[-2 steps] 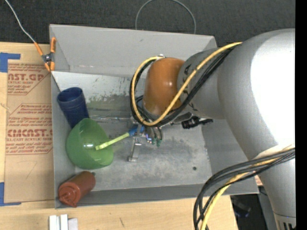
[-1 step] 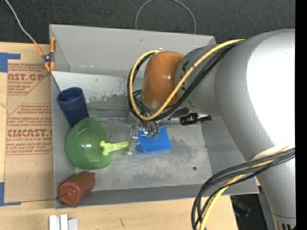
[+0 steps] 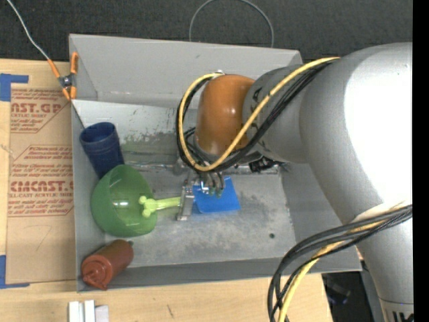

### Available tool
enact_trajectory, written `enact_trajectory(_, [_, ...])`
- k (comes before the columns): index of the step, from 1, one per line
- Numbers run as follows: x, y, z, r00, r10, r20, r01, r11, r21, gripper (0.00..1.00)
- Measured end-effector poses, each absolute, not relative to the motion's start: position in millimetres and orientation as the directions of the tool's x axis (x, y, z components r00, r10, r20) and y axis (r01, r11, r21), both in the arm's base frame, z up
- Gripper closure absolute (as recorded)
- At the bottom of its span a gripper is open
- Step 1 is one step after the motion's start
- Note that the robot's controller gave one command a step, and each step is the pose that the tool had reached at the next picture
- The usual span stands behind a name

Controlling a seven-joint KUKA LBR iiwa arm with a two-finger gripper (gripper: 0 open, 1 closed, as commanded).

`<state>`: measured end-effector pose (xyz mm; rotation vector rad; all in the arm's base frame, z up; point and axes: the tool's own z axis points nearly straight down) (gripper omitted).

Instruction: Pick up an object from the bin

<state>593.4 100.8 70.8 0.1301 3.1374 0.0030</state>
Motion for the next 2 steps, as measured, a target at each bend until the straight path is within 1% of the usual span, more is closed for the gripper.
enact_trajectory(1, [532.8, 85.2, 69.8, -0.971, 0.239, -0.006, 0.239, 0.971, 0.008, 0.00])
enact_trajectory(2, [554.8, 122.5, 69.9, -0.983, 0.185, -0.003, 0.185, 0.983, 0.004, 1.00])
